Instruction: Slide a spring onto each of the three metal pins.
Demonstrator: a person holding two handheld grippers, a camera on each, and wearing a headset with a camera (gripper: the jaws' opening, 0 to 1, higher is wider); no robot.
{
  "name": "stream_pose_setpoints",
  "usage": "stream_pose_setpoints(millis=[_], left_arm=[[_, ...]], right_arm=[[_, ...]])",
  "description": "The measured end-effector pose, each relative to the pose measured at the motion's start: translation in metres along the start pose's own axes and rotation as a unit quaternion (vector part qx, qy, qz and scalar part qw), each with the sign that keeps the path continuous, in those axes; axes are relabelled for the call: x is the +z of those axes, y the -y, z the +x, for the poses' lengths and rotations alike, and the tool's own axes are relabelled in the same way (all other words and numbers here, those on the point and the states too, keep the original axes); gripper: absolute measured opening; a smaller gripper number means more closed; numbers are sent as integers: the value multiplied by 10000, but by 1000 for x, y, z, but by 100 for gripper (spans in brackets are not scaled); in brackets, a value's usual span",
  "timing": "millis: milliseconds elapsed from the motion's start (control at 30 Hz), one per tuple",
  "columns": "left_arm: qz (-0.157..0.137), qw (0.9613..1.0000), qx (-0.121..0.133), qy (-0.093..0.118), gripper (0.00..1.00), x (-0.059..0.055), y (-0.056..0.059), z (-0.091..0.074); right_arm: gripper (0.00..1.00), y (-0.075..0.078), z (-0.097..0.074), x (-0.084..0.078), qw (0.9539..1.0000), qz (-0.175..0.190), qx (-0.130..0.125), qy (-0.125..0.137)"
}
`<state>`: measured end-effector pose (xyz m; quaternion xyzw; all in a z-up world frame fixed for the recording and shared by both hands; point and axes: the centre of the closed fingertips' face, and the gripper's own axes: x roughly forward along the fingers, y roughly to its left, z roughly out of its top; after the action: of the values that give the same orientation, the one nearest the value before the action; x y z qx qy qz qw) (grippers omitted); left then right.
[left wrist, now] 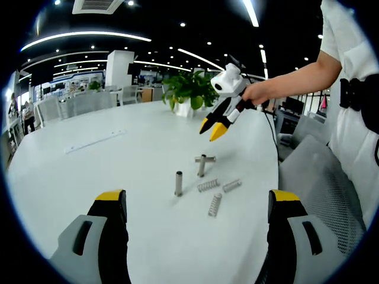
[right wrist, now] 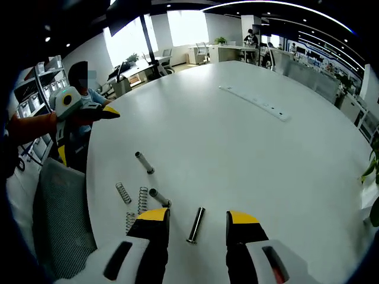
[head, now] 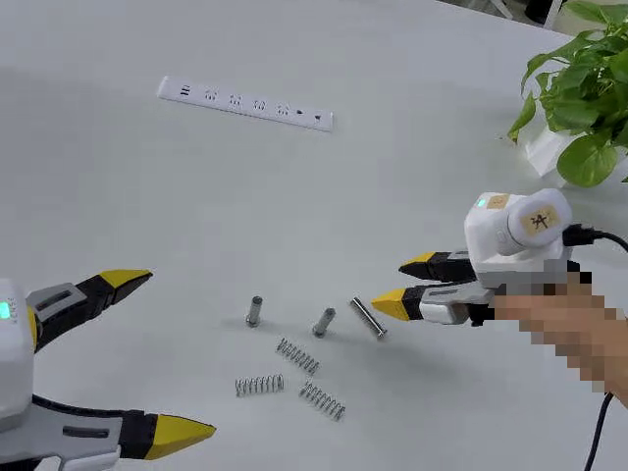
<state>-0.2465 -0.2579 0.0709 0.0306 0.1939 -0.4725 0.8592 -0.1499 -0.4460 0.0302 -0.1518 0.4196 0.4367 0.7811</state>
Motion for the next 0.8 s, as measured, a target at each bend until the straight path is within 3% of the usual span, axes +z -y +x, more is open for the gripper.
stream_pose_setpoints(millis=[433,800], left_arm=[[-150,9999,-38,29,98,-5,-2,4],[-245,9997,-36,44,98,-9,-4,5]], right_arm=[[21,3,32,-14,9981,-72,32,-607],[15,5,49,-20,9966,87,0,-817]])
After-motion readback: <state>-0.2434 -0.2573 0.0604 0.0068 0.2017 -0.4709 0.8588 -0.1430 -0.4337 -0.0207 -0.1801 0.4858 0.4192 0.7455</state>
